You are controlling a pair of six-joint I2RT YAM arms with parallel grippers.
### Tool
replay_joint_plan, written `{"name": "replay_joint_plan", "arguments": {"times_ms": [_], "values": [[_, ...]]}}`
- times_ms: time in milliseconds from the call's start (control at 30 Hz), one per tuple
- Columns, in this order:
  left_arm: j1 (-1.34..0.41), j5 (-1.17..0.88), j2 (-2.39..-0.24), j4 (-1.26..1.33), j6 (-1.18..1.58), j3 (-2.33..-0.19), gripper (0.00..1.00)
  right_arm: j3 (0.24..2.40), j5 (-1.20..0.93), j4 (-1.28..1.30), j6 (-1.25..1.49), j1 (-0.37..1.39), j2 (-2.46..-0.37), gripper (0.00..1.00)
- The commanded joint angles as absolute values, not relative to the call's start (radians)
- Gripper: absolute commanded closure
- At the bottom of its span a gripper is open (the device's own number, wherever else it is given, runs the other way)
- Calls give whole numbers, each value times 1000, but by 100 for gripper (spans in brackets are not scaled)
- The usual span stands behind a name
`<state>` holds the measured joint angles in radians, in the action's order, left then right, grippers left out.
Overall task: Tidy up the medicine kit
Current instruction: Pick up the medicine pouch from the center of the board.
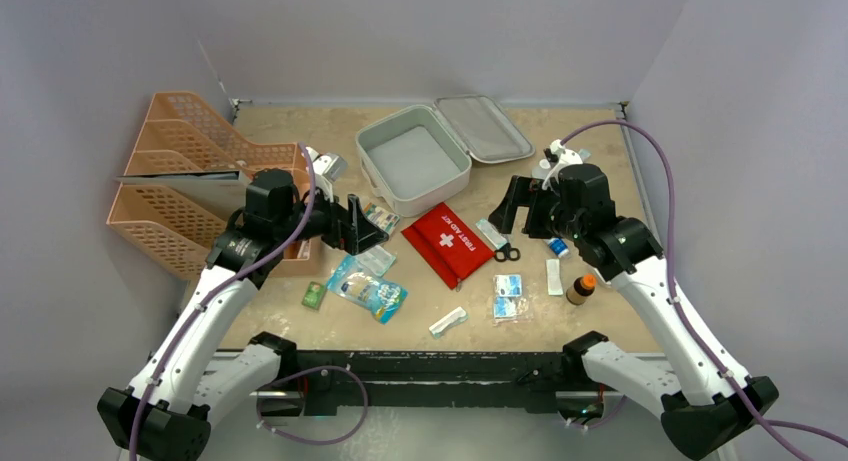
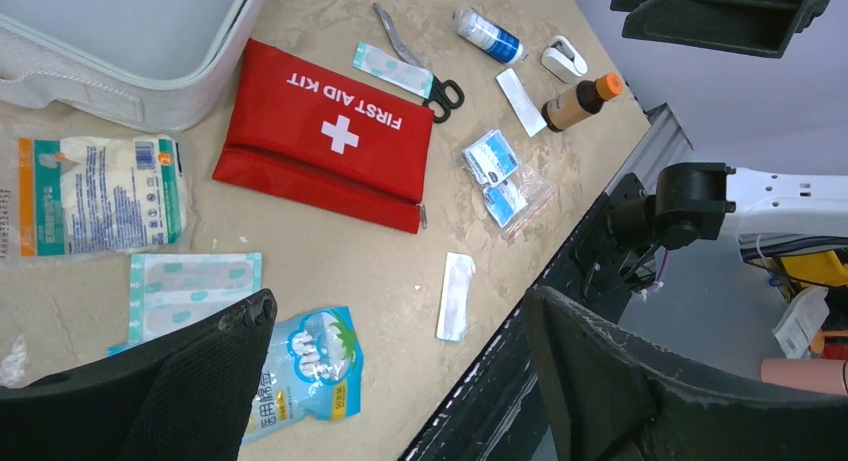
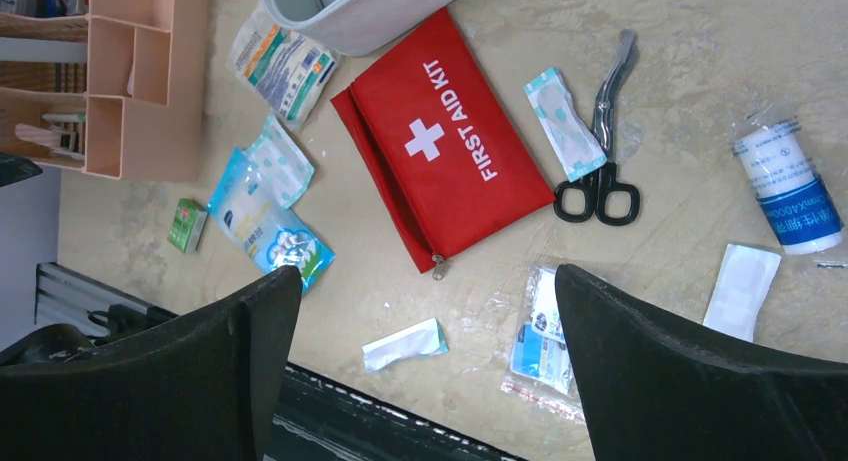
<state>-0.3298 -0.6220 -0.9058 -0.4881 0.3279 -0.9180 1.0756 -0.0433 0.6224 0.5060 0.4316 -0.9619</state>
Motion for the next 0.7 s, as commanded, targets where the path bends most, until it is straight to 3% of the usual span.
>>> {"name": "replay_joint_plan", "arguments": {"times_ms": [0,400,667], "values": [[-334,-604,-889,-477,307,-915,7,1075,-34,596,518,434,-960,1],[-333,-559,-873,-492,304,-917,8,1070,4,592,523,434,-976,1],[-333,-349,-819,-543,296,-928,8,1028,-30,552,462,434,-1063,3]]}}
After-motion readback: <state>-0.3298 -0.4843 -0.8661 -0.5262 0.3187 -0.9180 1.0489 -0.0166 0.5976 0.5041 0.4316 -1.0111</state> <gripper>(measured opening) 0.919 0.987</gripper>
